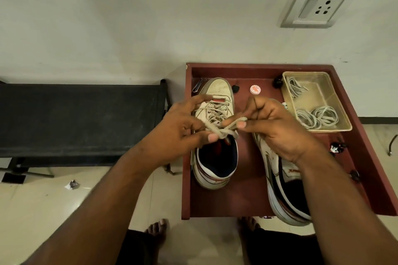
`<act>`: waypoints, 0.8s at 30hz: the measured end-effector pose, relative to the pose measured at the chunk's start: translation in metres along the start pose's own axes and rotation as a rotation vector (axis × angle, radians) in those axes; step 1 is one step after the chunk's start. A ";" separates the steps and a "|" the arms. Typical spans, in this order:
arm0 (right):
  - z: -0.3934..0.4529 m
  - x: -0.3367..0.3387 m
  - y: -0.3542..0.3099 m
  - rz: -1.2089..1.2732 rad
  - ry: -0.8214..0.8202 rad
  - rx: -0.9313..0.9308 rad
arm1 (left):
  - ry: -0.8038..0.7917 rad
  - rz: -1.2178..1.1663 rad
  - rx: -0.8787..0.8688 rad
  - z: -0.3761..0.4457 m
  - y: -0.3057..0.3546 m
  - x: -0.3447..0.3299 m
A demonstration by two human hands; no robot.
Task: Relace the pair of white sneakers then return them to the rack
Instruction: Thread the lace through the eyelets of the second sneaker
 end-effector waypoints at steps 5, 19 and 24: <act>-0.018 0.045 -0.008 -0.174 0.262 -0.042 | -0.058 0.103 0.211 -0.017 -0.025 0.013; -0.024 0.075 0.017 -0.165 0.503 -0.105 | 0.029 0.114 0.214 -0.014 -0.045 0.019; -0.024 0.075 0.016 -0.224 0.558 -0.090 | 0.069 0.127 0.263 -0.013 -0.045 0.012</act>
Point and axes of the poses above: each hand's wrist, its own z-axis towards the middle knuckle, its own x-axis out of the back of the hand, y = z × x, the point moved 3 cm from there along z, towards the middle knuckle, and after that the axes turned 6 degrees about -y, right-handed, at the moved point
